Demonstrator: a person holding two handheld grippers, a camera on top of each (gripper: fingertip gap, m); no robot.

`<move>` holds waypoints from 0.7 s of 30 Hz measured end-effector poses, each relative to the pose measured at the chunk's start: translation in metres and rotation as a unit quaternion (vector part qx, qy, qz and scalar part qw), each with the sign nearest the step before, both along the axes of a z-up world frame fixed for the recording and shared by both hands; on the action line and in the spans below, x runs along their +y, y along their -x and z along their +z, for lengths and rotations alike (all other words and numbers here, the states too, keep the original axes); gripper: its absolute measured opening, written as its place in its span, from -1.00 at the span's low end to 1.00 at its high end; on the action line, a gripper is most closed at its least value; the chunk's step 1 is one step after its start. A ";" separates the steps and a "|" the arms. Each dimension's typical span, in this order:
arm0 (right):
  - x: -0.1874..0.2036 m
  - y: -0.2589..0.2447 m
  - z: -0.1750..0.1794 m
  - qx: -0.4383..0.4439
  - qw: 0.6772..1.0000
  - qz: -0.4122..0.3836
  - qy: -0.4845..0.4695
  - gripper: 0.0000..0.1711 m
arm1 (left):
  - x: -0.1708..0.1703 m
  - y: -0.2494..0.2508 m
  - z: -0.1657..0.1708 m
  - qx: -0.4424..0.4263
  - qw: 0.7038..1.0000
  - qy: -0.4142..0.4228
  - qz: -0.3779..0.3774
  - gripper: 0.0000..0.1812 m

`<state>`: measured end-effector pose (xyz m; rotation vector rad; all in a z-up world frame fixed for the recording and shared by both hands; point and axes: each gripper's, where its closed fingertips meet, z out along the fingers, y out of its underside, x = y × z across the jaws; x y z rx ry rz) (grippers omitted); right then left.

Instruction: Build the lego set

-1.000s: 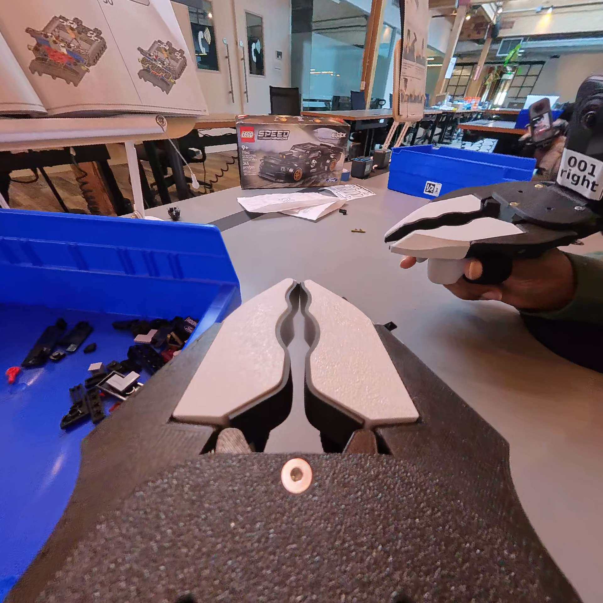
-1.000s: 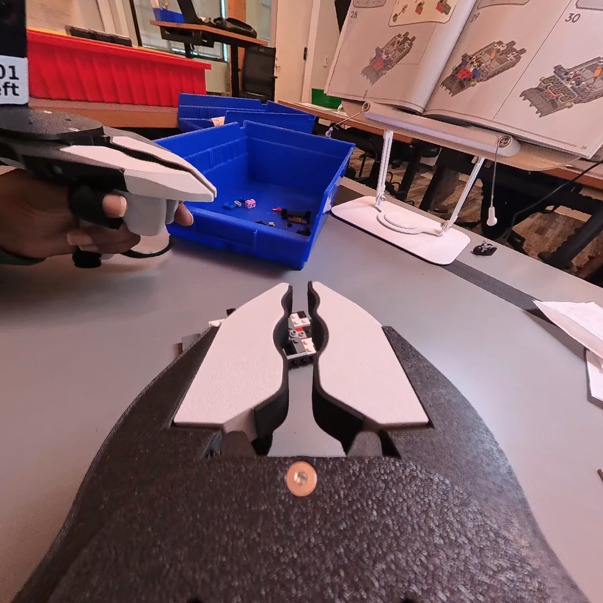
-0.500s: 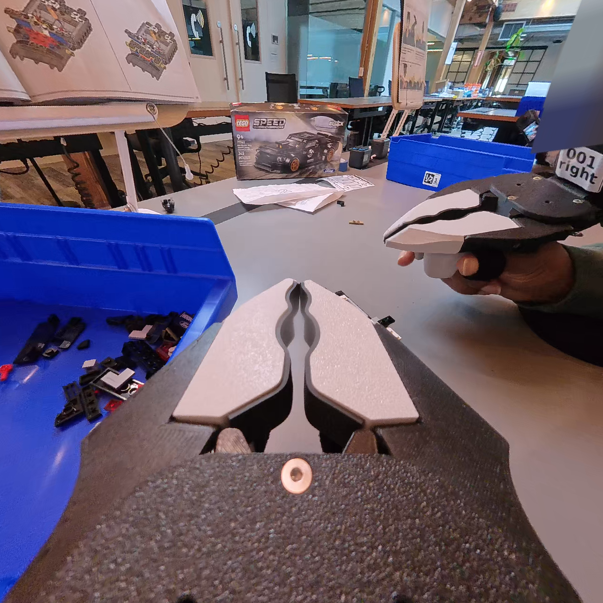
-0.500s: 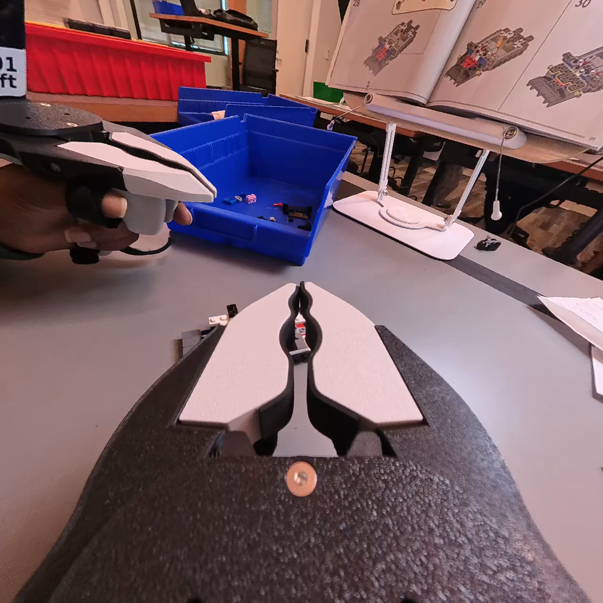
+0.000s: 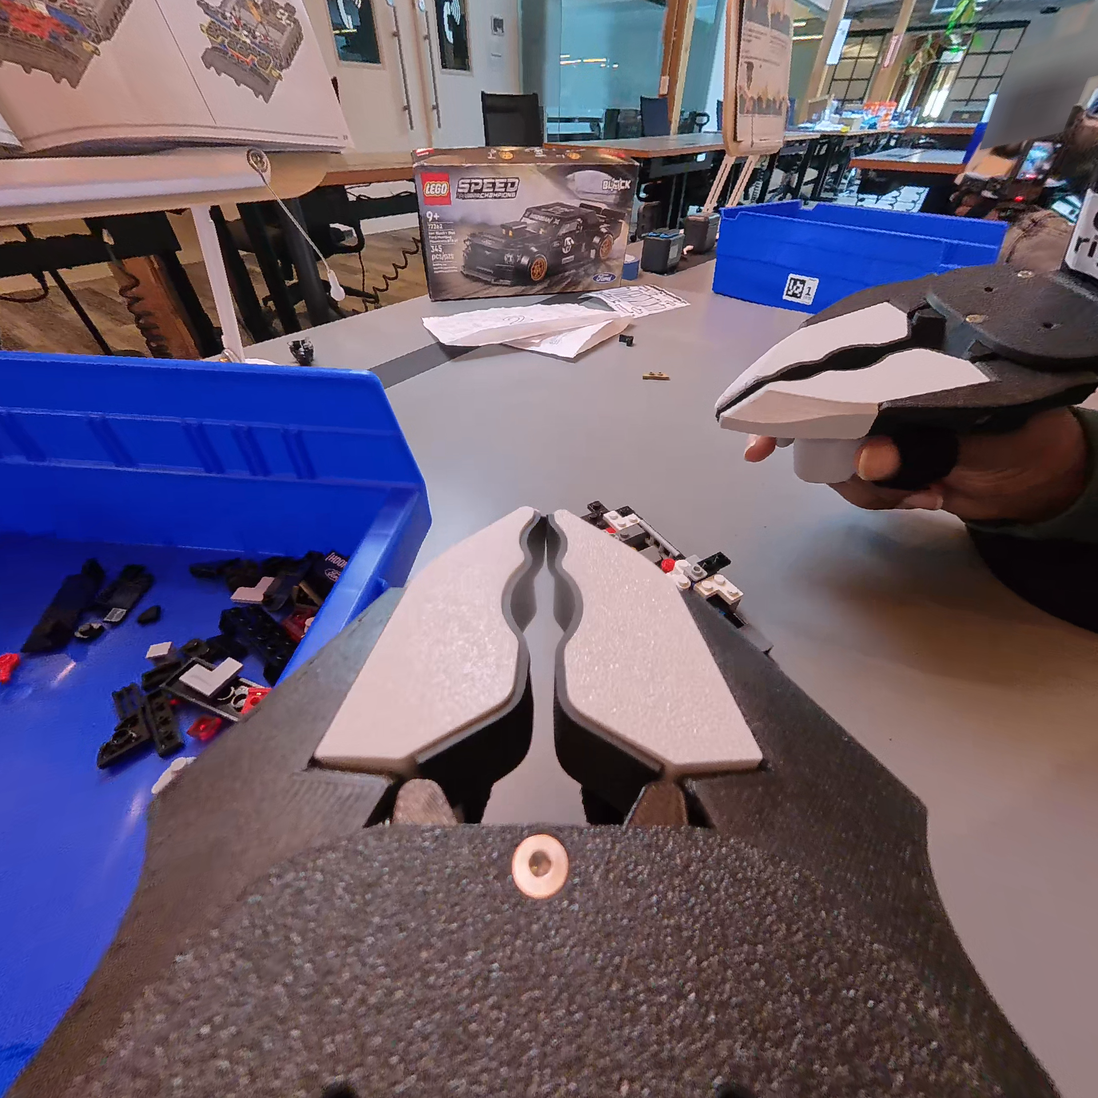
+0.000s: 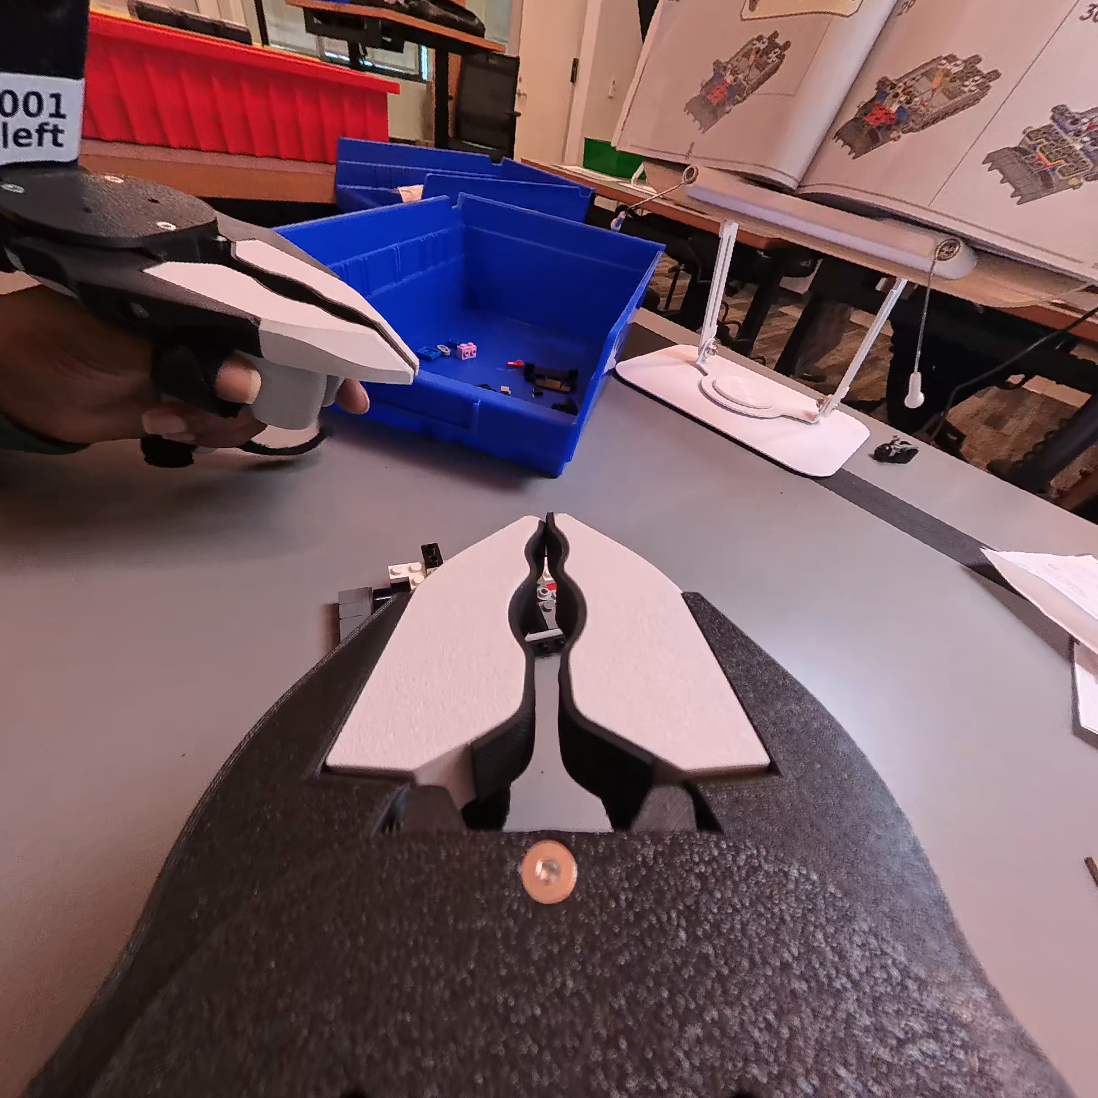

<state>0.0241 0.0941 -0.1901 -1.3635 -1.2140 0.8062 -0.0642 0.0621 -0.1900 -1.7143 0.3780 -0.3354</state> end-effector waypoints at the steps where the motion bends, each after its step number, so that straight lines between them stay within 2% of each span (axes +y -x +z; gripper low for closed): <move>1: 0.000 0.000 0.000 0.001 1.000 0.000 0.001 -1.00 | 0.000 0.000 0.000 0.000 1.000 0.001 -0.001 -1.00; 10: 0.000 0.001 -0.008 -0.021 1.000 0.008 0.012 -1.00 | 0.000 -0.002 -0.006 0.008 1.000 0.015 -0.007 -1.00; 14: -0.008 0.005 -0.022 -0.056 0.997 0.036 0.031 -1.00 | -0.001 -0.008 -0.013 0.014 0.999 0.031 -0.022 -1.00; 21: -0.013 0.006 -0.027 -0.071 0.996 0.052 0.025 -1.00 | -0.007 -0.025 -0.025 0.045 0.996 0.055 -0.063 -0.93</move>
